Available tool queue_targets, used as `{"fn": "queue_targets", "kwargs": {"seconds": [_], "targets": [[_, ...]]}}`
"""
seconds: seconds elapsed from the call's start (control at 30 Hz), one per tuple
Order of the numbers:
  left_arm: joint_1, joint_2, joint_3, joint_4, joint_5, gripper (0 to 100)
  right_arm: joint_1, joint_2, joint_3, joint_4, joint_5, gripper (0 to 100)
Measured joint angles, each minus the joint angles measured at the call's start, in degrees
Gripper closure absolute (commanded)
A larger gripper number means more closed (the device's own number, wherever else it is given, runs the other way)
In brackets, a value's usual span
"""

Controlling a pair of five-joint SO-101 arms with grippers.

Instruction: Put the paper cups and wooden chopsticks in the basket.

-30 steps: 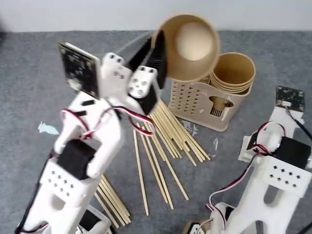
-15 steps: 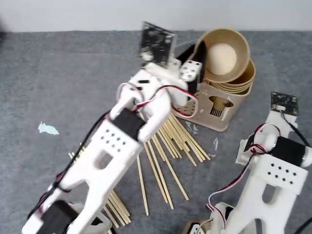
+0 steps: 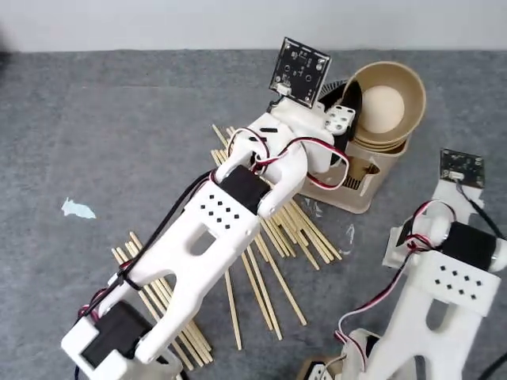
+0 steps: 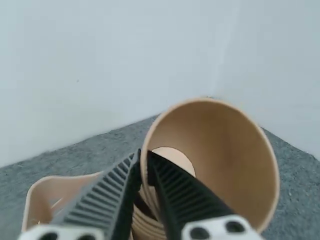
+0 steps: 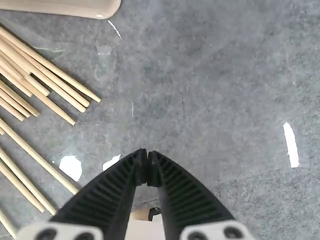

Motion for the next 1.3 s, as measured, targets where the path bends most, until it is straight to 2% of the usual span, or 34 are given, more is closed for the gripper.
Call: {"fn": "queue_targets", "kwargs": {"seconds": [0.1,0.4,0.67,0.97,1.2,1.3], "targets": [[-0.3,0.9,-0.7,-1.8,0.0,81,0.0,0.0,1.2,0.0,0.0,98.6],[-0.5,5.9,-1.6,-8.6,0.0,81,0.0,0.0,1.8,0.0,0.0,98.4],[-4.0,15.0,-15.7,-8.7,0.0,81,0.0,0.0,1.8,0.0,0.0,98.4],[-4.4,23.0,-34.1,5.4,0.0,81,0.0,0.0,1.8,0.0,0.0,98.4],[-6.0,21.5,-40.5,23.4,-0.4,81,0.0,0.0,1.8,0.0,0.0,98.4],[-6.9,18.5,-40.6,31.0,-1.8,86,0.0,0.0,1.8,0.0,0.0,98.4]]}}
